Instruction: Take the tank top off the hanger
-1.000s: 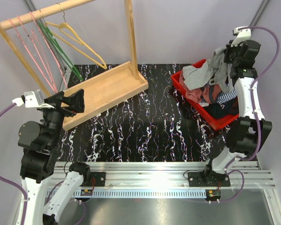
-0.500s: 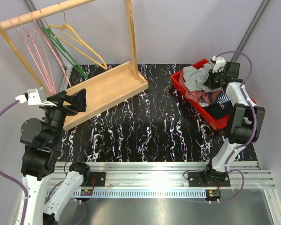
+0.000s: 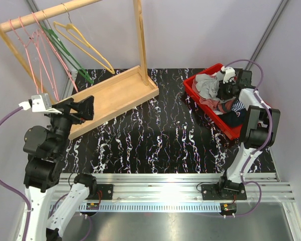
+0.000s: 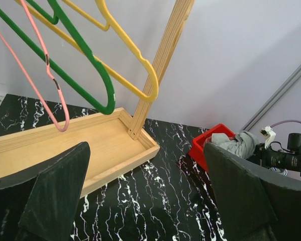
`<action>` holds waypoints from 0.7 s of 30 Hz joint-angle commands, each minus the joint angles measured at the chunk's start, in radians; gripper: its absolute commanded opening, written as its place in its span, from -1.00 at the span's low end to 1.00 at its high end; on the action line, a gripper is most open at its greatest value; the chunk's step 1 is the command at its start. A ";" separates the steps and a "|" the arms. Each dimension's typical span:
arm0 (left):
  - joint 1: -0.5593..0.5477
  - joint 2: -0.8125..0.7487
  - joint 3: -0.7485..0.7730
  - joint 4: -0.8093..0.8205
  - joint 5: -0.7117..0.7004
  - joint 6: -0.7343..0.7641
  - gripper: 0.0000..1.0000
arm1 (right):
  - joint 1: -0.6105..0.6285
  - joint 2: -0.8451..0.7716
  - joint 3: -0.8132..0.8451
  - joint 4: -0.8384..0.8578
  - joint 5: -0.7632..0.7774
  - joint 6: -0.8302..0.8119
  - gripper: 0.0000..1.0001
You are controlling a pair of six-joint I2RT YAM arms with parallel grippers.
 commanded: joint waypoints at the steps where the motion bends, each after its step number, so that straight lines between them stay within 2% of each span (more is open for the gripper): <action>1: 0.003 0.006 -0.018 0.017 0.023 -0.023 0.98 | 0.000 0.032 -0.031 -0.143 0.020 -0.034 -0.58; 2: 0.003 0.003 -0.027 0.014 0.021 -0.024 0.98 | 0.000 0.017 -0.033 -0.148 0.016 -0.034 -0.44; 13: 0.003 0.001 -0.058 -0.040 -0.008 -0.009 0.98 | 0.000 -0.211 -0.001 -0.203 0.024 -0.113 0.47; 15: 0.003 0.004 -0.061 -0.048 -0.009 -0.005 0.98 | 0.000 -0.254 0.013 -0.214 0.028 -0.109 0.58; 21: 0.003 0.006 -0.063 -0.075 -0.031 0.011 0.98 | 0.000 -0.345 0.055 -0.223 0.031 -0.041 0.66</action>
